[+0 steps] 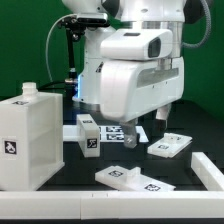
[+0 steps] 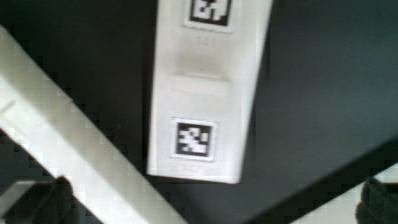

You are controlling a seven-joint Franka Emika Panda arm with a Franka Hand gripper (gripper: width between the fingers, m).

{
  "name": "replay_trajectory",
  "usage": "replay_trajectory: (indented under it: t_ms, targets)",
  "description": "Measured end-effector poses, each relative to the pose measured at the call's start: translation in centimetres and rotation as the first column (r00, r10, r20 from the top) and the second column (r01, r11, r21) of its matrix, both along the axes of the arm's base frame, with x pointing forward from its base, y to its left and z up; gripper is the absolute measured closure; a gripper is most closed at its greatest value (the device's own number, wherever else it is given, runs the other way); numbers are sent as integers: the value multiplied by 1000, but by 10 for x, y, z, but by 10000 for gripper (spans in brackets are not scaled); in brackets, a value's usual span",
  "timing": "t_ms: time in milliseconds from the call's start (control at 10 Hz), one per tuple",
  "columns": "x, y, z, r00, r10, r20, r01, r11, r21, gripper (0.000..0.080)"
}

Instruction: Assemble cabinet

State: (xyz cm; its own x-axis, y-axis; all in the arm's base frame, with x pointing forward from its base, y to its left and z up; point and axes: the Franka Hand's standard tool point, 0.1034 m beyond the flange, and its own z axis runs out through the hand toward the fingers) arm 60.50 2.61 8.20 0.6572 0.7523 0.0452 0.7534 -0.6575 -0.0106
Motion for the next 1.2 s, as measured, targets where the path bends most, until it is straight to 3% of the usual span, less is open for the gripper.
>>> replay_trajectory:
  t_ms: [300, 600, 1200]
  targets:
    - [-1, 0, -1, 1000, 9, -1, -9, 1000, -3, 2]
    - [5, -9, -14, 999, -51, -12, 51, 999, 7, 2]
    - [-2, -10, -67, 996, -92, 1, 92, 995, 22, 2]
